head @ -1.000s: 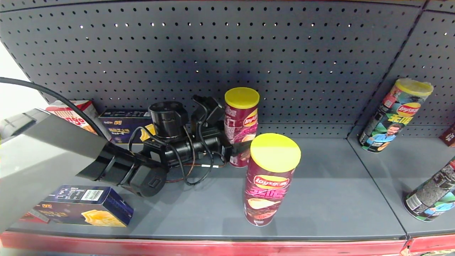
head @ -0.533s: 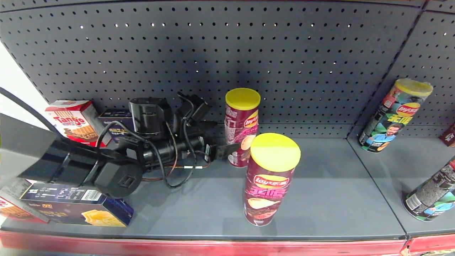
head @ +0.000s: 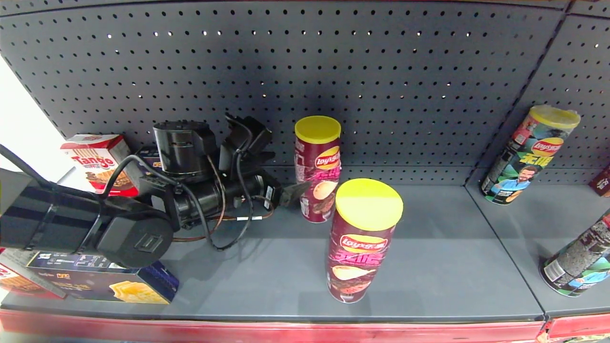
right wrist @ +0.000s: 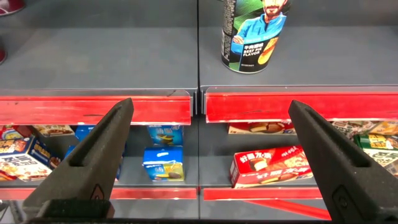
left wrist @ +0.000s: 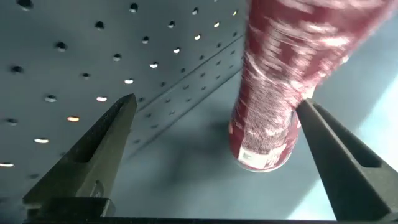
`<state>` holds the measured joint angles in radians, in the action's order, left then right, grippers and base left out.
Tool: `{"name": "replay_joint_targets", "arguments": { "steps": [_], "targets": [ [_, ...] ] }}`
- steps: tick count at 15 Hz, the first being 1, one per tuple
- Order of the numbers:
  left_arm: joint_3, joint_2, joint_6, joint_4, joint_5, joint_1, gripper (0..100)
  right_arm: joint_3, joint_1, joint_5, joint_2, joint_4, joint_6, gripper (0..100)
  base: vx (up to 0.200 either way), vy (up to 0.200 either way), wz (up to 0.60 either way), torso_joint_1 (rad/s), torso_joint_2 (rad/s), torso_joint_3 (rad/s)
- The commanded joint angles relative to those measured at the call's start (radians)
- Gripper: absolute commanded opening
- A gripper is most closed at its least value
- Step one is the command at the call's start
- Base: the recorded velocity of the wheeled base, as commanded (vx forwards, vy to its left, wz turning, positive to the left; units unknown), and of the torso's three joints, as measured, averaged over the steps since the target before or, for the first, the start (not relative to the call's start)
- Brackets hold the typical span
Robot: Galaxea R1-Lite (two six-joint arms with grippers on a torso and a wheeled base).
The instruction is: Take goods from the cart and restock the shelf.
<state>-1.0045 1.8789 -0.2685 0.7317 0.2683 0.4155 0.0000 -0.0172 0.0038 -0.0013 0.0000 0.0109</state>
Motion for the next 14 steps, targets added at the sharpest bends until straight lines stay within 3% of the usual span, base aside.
{"name": "replay_joint_targets", "arguments": {
  "steps": [1,14],
  "targets": [
    [-0.005,-0.003,-0.018,-0.017,-0.003,-0.004,100,0.000,0.000,0.001,0.001,0.000,0.000,100,0.000,0.000,0.00,0.000,0.00,0.000],
    [-0.011,0.000,-0.021,-0.018,-0.147,-0.027,100,0.000,0.000,0.001,0.001,0.000,0.000,100,0.000,0.000,0.00,0.000,0.00,0.000]
  ]
}}
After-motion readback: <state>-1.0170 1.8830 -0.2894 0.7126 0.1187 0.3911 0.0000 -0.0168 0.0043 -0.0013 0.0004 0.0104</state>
